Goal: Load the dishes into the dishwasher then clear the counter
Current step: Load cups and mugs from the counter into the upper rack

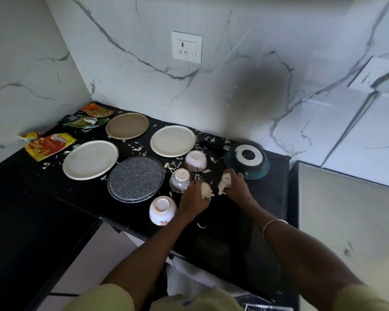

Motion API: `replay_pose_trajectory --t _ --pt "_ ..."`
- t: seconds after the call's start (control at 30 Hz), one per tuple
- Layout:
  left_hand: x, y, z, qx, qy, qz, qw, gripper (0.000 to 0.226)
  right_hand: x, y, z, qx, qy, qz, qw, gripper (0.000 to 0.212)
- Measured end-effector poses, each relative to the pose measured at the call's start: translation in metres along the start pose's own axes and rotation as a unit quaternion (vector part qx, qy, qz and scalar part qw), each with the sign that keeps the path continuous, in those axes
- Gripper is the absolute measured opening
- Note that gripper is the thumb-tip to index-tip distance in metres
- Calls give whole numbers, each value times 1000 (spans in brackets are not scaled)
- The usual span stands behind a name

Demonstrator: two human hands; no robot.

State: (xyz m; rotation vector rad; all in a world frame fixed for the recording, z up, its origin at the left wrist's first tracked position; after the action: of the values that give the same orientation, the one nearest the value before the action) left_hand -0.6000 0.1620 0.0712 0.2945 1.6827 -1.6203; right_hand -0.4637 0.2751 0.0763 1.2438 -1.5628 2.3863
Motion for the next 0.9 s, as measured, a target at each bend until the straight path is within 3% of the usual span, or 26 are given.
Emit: replay_pose_trajectory --t 0.17,0.43,0.9 --pt "-23 1 24 -13 38 3 999 65 -25 -16 48 -52 30 -27 998 53" --pt "-62 23 108 45 131 -25 990 59 -44 -14 177 -162 95 -36 982 56" --pt "-97 98 334 214 263 -53 939 58 -77 57 499 -255 271 -40 927 55"
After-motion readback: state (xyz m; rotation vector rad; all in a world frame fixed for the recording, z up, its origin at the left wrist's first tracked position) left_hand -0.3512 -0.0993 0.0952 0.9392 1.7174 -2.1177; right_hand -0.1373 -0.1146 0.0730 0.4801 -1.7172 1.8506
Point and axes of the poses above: each hand's wrist, its own z-axis away from the middle knuckle, its own y-axis out of the palm, x = y × z, the point moved 6 cm from there along -z, towards the middle knuckle, and after that the axes turned 8 degrees about x, right-handed, at the moved point
